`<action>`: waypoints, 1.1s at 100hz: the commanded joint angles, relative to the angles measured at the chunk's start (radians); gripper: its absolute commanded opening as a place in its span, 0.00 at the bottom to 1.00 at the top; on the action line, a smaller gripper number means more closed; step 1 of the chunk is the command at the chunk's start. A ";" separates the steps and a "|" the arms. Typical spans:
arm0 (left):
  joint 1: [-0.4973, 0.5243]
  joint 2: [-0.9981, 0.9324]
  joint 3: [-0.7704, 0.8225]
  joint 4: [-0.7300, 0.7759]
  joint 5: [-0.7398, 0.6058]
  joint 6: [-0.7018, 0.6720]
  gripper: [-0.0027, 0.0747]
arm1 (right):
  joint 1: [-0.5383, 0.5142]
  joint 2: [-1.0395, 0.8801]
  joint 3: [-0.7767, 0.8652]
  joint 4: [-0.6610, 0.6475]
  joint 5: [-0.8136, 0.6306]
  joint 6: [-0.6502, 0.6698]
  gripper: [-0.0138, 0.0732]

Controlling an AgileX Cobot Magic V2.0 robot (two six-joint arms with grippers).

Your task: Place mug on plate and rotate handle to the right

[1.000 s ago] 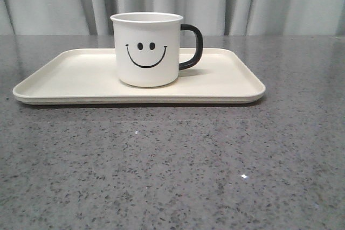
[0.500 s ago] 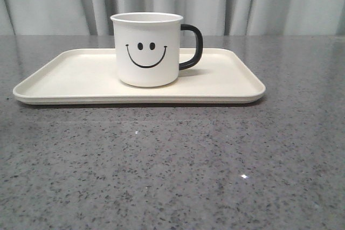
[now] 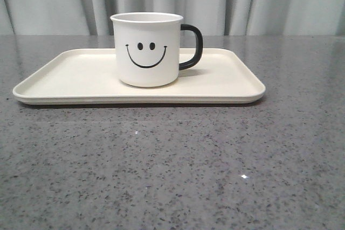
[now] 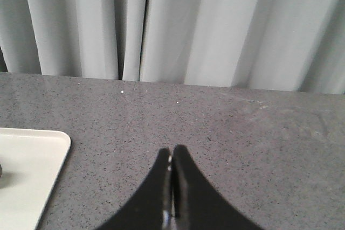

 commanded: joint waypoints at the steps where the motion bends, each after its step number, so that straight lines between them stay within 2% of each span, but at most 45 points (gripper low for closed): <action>1: 0.039 -0.019 0.001 -0.012 -0.090 -0.009 0.01 | -0.007 0.002 -0.025 0.000 -0.076 0.000 0.08; 22: 0.093 -0.059 0.055 -0.012 -0.096 -0.009 0.01 | -0.007 0.002 -0.025 0.000 -0.076 0.000 0.08; 32: 0.096 -0.079 0.106 -0.012 -0.152 -0.009 0.01 | -0.007 0.002 -0.025 0.000 -0.076 0.000 0.08; 36: 0.096 -0.079 0.098 -0.012 -0.102 -0.009 0.01 | -0.007 0.002 -0.025 0.000 -0.076 0.000 0.08; 49: 0.097 -0.079 0.103 -0.004 -0.120 0.009 0.01 | -0.007 0.003 -0.025 0.000 -0.080 0.000 0.08; 74: 0.103 -0.079 0.103 -0.008 -0.032 0.014 0.01 | -0.007 0.003 -0.025 0.000 -0.080 0.000 0.08; 110: 0.103 -0.079 0.103 -0.008 -0.032 0.014 0.01 | -0.007 0.003 -0.025 0.000 -0.080 0.000 0.08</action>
